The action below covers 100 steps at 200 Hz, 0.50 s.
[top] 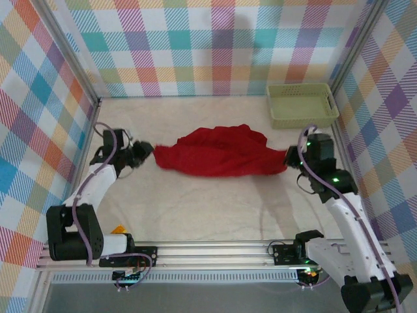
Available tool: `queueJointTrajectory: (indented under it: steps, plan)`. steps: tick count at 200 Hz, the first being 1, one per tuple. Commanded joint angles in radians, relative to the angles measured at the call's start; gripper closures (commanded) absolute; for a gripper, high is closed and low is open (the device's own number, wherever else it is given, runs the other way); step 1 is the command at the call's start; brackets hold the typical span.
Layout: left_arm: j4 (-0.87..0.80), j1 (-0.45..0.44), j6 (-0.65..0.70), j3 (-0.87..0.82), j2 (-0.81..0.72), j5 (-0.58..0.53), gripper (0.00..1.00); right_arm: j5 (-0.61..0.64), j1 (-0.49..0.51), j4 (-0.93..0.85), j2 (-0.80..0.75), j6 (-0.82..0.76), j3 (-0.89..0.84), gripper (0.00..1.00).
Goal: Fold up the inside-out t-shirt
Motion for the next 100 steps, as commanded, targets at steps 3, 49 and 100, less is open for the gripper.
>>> queueJointTrajectory:
  steps: [3, 49, 100]
  plan:
    - [-0.182, -0.028, 0.057, 0.001, 0.028, -0.104, 0.50, -0.043, -0.003, -0.035, -0.040, 0.105, -0.041, 1.00]
    - [-0.342, -0.273, 0.068, 0.033, -0.037, -0.576, 0.23, -0.062, -0.003, 0.018, -0.016, 0.086, 0.001, 1.00]
    - [-0.324, -0.354, 0.035, 0.075, 0.120, -0.599, 0.32, -0.052, -0.003, 0.023, 0.005, 0.044, 0.037, 1.00]
